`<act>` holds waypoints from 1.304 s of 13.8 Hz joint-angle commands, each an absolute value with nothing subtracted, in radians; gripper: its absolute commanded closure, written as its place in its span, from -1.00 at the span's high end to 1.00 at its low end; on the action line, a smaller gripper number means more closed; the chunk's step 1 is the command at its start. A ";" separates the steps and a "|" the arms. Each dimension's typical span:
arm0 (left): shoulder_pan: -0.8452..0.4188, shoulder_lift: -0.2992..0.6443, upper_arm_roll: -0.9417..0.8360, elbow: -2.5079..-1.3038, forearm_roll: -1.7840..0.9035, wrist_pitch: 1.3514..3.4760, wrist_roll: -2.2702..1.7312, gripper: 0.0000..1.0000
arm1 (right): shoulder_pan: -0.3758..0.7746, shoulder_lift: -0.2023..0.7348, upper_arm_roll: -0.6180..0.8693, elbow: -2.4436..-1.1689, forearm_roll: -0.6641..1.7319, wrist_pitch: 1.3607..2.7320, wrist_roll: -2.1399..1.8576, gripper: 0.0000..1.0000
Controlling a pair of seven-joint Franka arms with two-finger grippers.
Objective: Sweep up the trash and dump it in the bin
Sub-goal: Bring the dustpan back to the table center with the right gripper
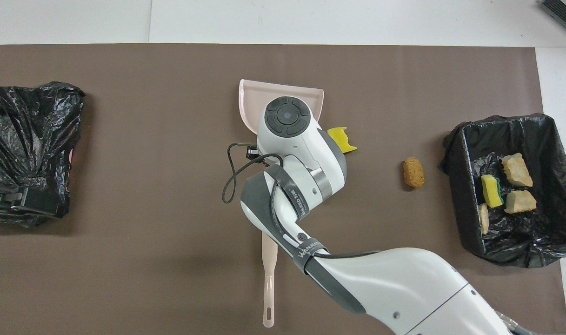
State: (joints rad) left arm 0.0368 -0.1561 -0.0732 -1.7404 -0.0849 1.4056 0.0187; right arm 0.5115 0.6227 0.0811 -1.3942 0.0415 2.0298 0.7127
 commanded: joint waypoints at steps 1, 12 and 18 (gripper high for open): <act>0.049 -0.164 -0.081 -1.746 -0.071 1.399 0.035 1.00 | 0.505 0.600 0.089 -1.382 0.115 2.022 0.729 0.96; 0.034 -0.140 -0.083 -1.746 -0.072 1.570 0.020 1.00 | 0.623 0.145 0.120 -1.961 0.149 2.074 0.767 1.00; -0.047 0.021 -0.100 -1.622 -0.043 1.729 -0.021 1.00 | 0.739 0.021 0.121 -2.216 0.155 2.204 0.908 0.82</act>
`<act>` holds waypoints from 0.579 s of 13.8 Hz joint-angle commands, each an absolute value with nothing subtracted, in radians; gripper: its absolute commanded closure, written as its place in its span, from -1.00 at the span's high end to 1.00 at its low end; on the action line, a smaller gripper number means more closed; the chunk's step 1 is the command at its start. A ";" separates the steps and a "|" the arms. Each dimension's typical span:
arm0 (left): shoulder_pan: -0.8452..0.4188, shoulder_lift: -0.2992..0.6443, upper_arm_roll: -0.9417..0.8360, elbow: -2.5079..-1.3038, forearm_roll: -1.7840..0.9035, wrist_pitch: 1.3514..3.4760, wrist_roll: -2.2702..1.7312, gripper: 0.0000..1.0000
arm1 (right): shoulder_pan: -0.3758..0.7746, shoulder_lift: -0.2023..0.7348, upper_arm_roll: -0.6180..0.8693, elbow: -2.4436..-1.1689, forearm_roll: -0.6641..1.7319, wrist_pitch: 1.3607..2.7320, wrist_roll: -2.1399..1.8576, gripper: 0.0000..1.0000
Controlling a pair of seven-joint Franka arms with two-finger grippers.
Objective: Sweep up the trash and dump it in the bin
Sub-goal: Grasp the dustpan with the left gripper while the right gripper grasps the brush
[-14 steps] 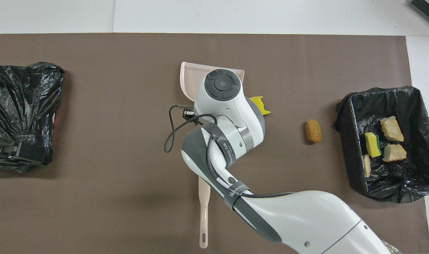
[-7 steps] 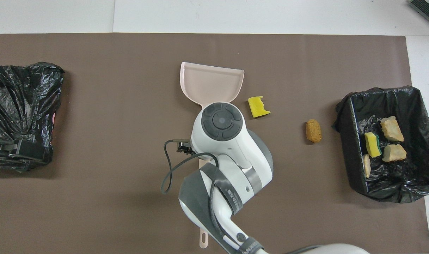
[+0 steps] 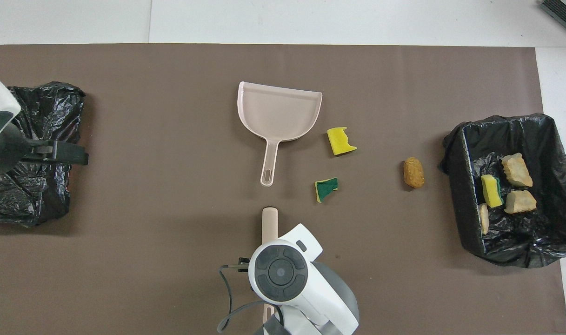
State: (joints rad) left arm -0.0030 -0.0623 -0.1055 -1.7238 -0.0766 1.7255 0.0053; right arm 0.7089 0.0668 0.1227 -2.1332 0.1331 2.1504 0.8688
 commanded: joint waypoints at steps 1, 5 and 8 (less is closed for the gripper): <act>-0.076 0.076 -0.100 -1.556 -0.037 1.727 -0.029 1.00 | 0.744 0.025 0.121 -2.236 0.155 2.233 0.926 0.76; -0.170 0.205 -0.098 -1.418 -0.018 1.741 -0.133 1.00 | 0.756 0.034 0.123 -2.269 0.155 2.246 0.931 0.60; -0.265 0.282 -0.097 -1.401 0.004 1.822 -0.249 1.00 | 0.770 0.048 0.121 -2.266 0.176 2.247 0.925 0.34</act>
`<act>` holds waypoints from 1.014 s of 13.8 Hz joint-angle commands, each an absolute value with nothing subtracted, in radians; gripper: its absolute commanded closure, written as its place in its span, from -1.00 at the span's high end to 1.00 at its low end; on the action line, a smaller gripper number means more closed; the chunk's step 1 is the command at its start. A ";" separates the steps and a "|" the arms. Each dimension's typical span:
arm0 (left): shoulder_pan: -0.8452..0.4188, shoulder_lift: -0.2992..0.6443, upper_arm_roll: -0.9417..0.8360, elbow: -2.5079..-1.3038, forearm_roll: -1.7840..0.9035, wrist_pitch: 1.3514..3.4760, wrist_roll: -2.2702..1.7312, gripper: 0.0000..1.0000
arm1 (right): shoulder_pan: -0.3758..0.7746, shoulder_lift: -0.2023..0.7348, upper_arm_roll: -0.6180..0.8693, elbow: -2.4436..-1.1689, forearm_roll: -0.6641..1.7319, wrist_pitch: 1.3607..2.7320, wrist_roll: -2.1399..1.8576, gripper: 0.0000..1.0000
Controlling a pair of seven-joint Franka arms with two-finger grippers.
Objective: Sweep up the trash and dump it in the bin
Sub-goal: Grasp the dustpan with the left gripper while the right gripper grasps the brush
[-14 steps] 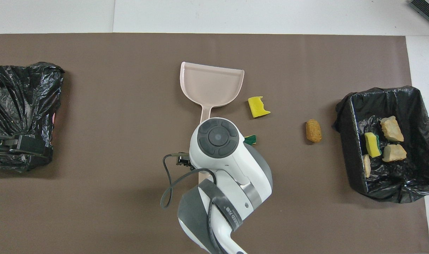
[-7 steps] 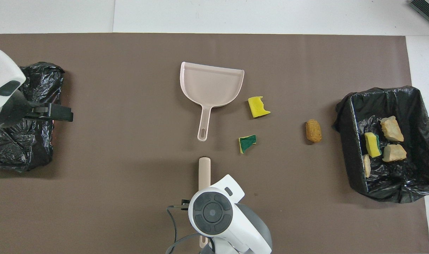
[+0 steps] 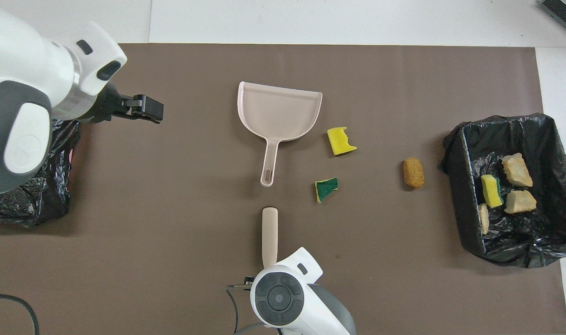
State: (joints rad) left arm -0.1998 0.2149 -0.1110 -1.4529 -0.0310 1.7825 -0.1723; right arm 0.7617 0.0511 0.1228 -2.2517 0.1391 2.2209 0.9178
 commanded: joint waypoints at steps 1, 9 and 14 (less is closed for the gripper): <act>-0.287 0.325 -0.097 -1.375 0.009 1.851 -0.302 1.00 | 0.772 0.049 0.121 -2.263 0.186 2.247 0.920 0.16; -0.454 0.477 -0.101 -1.393 0.029 1.962 -0.368 1.00 | 0.752 0.028 0.112 -2.194 0.187 2.153 0.885 -1.00; -0.532 0.518 -0.101 -1.451 0.031 1.996 -0.419 1.00 | 0.508 -0.118 0.107 -2.195 0.170 1.892 0.672 -1.00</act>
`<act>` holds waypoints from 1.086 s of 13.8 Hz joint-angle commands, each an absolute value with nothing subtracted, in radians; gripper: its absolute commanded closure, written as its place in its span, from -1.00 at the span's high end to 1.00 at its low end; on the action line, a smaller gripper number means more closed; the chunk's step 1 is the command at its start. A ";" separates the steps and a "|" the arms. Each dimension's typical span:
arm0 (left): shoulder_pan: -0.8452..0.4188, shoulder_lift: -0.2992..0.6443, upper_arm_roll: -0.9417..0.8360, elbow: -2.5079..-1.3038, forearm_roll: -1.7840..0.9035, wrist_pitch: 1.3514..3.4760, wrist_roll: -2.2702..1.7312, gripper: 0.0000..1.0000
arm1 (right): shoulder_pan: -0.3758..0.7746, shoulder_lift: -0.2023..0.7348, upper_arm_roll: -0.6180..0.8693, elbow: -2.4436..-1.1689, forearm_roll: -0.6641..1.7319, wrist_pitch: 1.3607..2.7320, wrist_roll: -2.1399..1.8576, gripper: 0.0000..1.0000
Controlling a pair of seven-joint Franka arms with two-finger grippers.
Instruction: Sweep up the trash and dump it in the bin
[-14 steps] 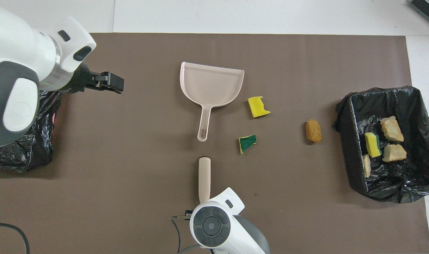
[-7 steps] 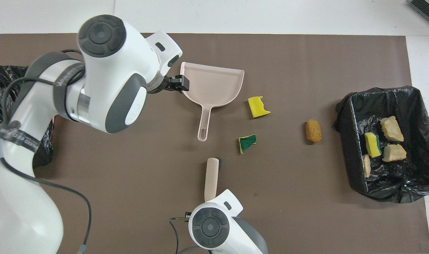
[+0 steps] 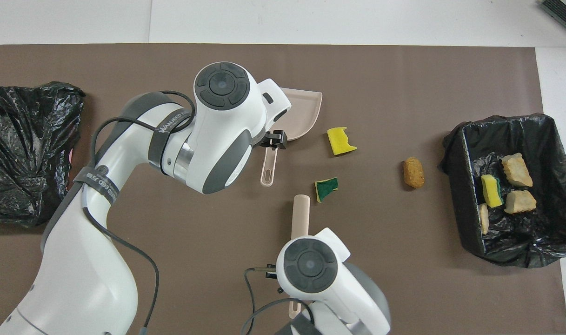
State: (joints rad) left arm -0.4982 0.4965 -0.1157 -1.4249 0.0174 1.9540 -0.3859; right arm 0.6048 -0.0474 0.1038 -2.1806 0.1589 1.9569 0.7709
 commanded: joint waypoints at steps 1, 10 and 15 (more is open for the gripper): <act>-0.538 0.535 -0.101 -1.451 0.034 1.999 -0.428 1.00 | 0.461 -0.135 0.107 -2.195 0.157 1.872 0.642 -1.00; -0.563 0.529 -0.100 -1.519 0.041 2.004 -0.426 1.00 | 0.112 -0.129 0.107 -2.221 -0.148 1.856 0.341 -1.00; -0.558 0.494 -0.101 -1.520 0.038 1.933 -0.422 -0.82 | 0.014 -0.066 0.107 -2.243 -0.302 1.969 0.158 -1.00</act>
State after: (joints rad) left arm -0.5490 0.5267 -0.1088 -1.4966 0.0204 1.9621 -0.4130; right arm 0.0351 -0.1021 0.0927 -2.2321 -0.2651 1.9179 0.1881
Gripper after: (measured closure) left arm 0.379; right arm 0.740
